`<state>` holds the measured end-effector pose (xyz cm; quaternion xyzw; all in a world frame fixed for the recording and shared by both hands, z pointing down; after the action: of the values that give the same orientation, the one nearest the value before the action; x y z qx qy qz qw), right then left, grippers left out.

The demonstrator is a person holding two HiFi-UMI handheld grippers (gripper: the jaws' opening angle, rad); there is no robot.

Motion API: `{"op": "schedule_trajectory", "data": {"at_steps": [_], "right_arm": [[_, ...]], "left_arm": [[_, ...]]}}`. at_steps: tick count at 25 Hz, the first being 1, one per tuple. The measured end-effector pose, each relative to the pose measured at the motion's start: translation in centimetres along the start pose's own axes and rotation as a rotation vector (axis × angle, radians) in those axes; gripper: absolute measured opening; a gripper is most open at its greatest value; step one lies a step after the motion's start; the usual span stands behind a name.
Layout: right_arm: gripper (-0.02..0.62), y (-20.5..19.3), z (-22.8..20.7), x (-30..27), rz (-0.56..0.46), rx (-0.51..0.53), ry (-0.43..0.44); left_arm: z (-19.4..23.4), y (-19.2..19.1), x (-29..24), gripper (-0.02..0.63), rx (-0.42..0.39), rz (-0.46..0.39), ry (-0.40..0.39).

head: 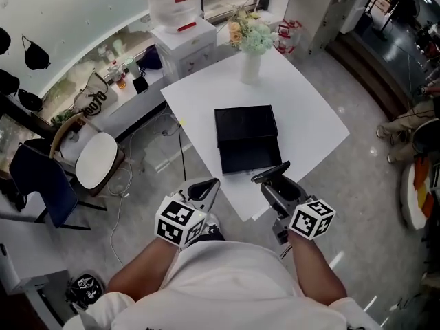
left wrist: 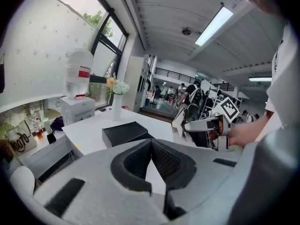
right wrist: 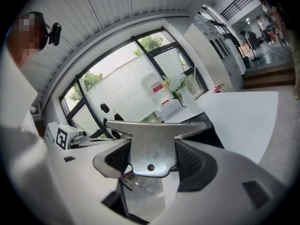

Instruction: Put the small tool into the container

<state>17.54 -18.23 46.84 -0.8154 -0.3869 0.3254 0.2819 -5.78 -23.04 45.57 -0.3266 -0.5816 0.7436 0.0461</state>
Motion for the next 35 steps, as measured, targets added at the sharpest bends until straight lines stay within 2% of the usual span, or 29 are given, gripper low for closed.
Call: {"op": "schedule_trajectory", "data": {"at_steps": [8, 15, 22, 29, 35], "right_arm": [[0.288, -0.5, -1.5, -4.5, 0.016, 0.031, -0.128], [0.288, -0.4, -4.0, -8.5, 0.156, 0.115, -0.246], [0.288, -1.6, -7.8, -13.3, 0.347, 0.144, -0.311], [0.29, -2.6, -11.1, -16.7, 0.587, 0.186, -0.425], [0.29, -2.9, -12.4, -19.1, 0.681, 0.202, -0.474]], "left_arm": [[4.9, -0.8, -1.3, 0.008, -0.019, 0.013, -0.064], [5.4, -1.2, -2.6, 0.009, -0.025, 0.028, -0.102], [6.2, -1.5, -2.5, 0.008, 0.034, 0.016, -0.057], [6.5, -2.0, -2.2, 0.008, 0.086, 0.01, 0.014], [6.1, -2.5, -2.0, 0.009, 0.102, 0.024, 0.061]]}}
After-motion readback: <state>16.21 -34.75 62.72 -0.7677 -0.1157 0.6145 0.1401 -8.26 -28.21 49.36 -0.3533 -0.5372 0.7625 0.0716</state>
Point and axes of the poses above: the fingertips, and each gripper's own axes: x backward along the fingers, z to its left, y out of its top, the point moved 7 cm from there along x, backward along the fingers, and after that the axes turned 7 degrees about -x, right-handed, at the moved point
